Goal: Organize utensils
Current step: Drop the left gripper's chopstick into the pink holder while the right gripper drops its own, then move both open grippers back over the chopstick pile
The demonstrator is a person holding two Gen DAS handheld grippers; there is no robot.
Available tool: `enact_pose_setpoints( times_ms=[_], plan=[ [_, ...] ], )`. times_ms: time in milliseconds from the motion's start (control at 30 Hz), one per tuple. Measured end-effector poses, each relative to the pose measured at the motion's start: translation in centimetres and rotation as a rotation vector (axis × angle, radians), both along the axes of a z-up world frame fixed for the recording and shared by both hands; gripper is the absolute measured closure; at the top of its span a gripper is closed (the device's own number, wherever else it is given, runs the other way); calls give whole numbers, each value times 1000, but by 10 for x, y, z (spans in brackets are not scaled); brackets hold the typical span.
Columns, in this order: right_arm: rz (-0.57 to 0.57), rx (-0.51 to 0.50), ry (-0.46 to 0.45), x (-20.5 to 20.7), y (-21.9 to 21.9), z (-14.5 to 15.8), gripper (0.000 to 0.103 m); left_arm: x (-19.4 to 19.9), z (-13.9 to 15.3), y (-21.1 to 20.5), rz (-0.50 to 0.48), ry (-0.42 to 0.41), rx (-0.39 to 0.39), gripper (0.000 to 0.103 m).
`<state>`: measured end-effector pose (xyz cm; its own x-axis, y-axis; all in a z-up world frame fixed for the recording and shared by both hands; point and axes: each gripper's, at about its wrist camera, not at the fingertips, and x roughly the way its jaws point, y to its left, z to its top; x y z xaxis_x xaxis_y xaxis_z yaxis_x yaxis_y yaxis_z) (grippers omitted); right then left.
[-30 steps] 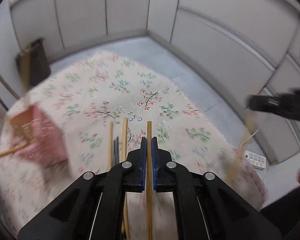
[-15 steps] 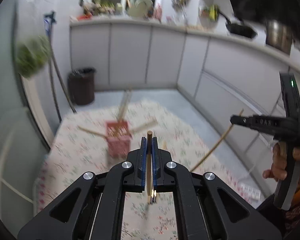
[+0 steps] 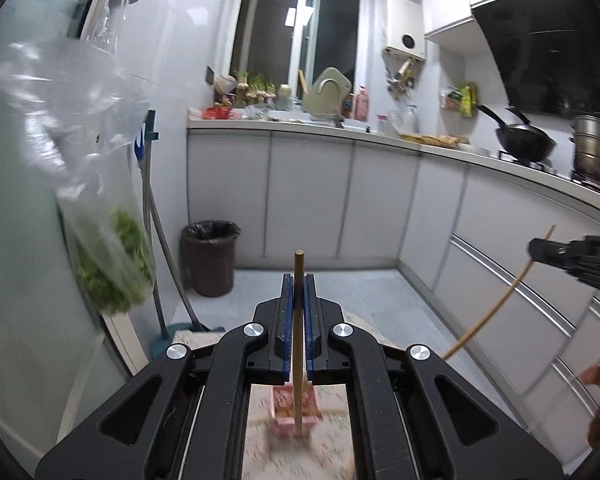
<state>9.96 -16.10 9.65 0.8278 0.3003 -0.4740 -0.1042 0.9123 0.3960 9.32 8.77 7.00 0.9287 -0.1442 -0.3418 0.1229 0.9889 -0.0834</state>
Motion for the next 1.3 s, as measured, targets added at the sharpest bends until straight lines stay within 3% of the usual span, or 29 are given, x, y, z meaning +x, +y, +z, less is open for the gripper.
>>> enact_pose_setpoints(
  times_ms=[167,300,400,500,600,667,800,867,1033,1100,1167,1300],
  plan=[
    [34,-5,-17,29,24,-4,97,44,-23,-2,30,9,5,99],
    [53,2,-9,52,38,-30,97,73,-70,-10,-14,45,0,95],
    [72,6,20,64,50,-51,97,73,-94,-5,35,84,18,94],
    [83,-4,23,69,58,-59,97,43,-83,17,59,32,-78,89],
    [87,-8,21,70,65,-60,97,21,-57,27,82,-18,-90,88],
    [88,-18,13,71,72,-58,97,3,-42,39,85,-52,-143,81],
    [85,-48,2,75,87,-60,97,-13,-28,48,86,-80,-180,76],
    [89,-49,9,81,96,-68,97,-15,-28,50,106,-86,-180,68],
    [109,-79,5,94,123,-99,97,-2,-42,53,155,-28,-165,65],
    [126,-82,45,93,127,-112,91,1,-46,52,170,-10,-145,65],
    [130,-98,53,87,129,-114,83,-3,-45,49,167,-16,-130,55],
    [108,-157,31,65,123,-106,81,-13,-41,38,154,-28,-109,52]
  ],
)
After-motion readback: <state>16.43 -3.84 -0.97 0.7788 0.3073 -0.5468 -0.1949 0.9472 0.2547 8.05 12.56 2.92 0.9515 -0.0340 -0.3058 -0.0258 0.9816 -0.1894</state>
